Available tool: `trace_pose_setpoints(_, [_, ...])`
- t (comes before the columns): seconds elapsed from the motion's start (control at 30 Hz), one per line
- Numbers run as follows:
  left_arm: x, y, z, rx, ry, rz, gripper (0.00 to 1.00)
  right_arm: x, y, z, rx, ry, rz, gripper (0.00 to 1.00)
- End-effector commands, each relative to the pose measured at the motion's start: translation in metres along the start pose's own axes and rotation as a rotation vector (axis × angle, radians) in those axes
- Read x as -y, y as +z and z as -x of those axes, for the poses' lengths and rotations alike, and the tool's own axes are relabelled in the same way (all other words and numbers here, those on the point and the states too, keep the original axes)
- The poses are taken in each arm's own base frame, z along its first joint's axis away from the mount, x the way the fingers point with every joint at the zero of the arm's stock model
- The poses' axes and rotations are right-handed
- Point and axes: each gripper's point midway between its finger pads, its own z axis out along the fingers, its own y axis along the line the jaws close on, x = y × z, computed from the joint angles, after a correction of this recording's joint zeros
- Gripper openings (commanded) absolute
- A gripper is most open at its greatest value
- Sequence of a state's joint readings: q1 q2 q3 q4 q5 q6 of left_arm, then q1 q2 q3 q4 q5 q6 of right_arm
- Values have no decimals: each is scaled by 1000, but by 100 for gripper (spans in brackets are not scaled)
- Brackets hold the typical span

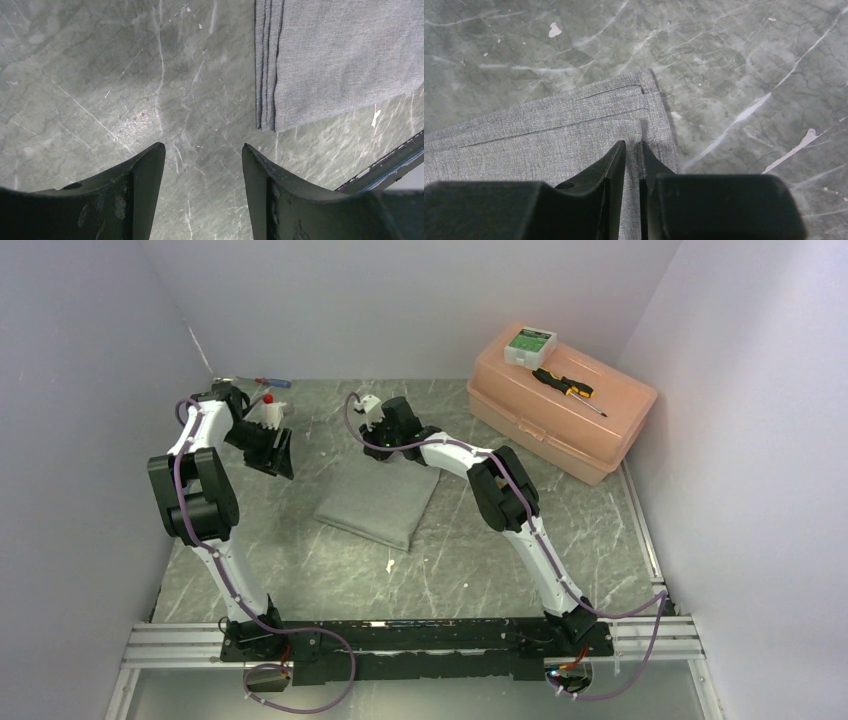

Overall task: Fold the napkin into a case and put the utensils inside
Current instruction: Pick up the top corner of the square-folded napkin from the center of the board.

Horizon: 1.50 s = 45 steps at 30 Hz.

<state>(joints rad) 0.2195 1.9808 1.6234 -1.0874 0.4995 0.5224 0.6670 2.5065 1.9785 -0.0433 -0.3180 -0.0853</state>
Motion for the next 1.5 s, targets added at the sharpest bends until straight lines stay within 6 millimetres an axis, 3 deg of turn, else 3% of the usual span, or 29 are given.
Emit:
trace_pose_setpoints(0.0, [3, -15, 8, 32, 27, 3, 63, -1, -12, 37, 82, -33, -8, 18])
trace_pose_setpoints(0.1, [3, -14, 7, 31, 25, 2, 63, -2, -13, 40, 84, -31, -2, 14])
trace_pose_setpoints(0.23, [2, -15, 6, 29, 24, 5, 63, -5, -17, 37, 80, -19, 6, 0])
trace_pose_setpoints(0.37, [1, -15, 6, 32, 22, 4, 63, -8, -24, 47, 116, -12, 6, 0])
trace_pose_setpoints(0.4, [1, -15, 6, 32, 23, 4, 63, -9, -25, 49, 120, -7, 9, 10])
trace_pose_setpoints(0.47, [1, -15, 6, 33, 20, 0, 63, -9, -25, 50, 116, 13, 2, 41])
trace_pose_setpoints(0.57, [2, -16, 7, 37, 19, -1, 63, -10, -20, 45, 94, 32, -26, 53])
trace_pose_setpoints(0.67, [1, -16, 7, 37, 18, 0, 62, -14, -13, 41, 83, 24, -49, 53])
trace_pose_setpoints(0.77, [1, -17, 6, 36, 19, 0, 62, -14, -8, 29, 49, 40, -61, 49])
trace_pose_setpoints(0.93, [-1, -19, 6, 40, 19, 4, 62, -13, -7, 27, 45, 43, -62, 28])
trace_pose_setpoints(1.03, [-1, -19, 7, 39, 13, -1, 62, -12, -12, 32, 61, 33, -75, 21])
trace_pose_setpoints(1.3, [-1, -20, 7, 41, 13, -3, 62, -10, -30, 63, 144, -26, -99, 20])
trace_pose_setpoints(1.47, [0, -20, 7, 40, 11, -3, 62, -13, -41, 72, 179, -40, -101, 2])
